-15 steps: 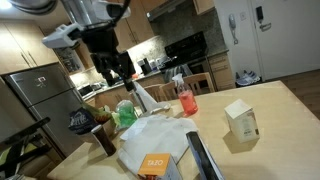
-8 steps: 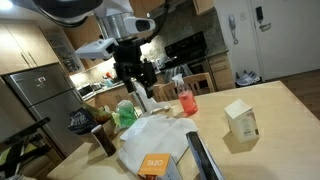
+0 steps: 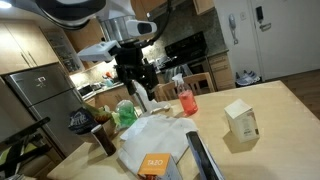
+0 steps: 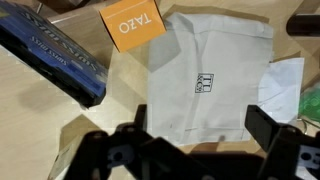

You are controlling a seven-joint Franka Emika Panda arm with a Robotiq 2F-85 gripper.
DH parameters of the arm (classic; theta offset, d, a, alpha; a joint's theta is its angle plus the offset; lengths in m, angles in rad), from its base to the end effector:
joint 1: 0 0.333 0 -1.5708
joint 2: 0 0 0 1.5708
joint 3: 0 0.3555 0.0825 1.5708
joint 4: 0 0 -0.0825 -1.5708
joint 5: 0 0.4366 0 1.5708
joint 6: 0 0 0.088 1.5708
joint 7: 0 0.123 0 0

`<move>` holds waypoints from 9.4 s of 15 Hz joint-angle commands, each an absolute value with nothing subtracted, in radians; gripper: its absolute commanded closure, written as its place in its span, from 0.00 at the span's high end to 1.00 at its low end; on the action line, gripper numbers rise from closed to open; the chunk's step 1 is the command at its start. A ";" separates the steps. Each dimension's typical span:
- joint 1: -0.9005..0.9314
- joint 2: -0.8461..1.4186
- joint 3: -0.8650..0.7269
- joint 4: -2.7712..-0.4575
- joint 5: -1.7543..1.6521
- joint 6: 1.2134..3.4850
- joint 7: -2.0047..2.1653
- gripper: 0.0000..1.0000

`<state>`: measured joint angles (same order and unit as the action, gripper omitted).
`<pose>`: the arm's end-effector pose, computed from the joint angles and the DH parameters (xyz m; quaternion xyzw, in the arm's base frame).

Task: Move the blue box forward then move the beige box forward then move the white box forward then move the white bag to the right and put it upright

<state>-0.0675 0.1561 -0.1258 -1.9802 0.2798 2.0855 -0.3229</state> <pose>0.6245 -0.1023 0.3823 -0.9936 0.0068 -0.0049 0.1124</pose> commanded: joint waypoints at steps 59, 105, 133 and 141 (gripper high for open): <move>-0.351 1.128 0.109 -1.066 0.487 1.956 -0.229 1.00; -0.152 0.547 -0.071 -1.838 -0.463 2.063 -0.500 1.00; -0.163 0.582 -0.046 -1.694 -0.158 2.378 -0.283 0.01; -0.185 0.601 0.013 -1.592 0.039 2.401 -0.288 0.04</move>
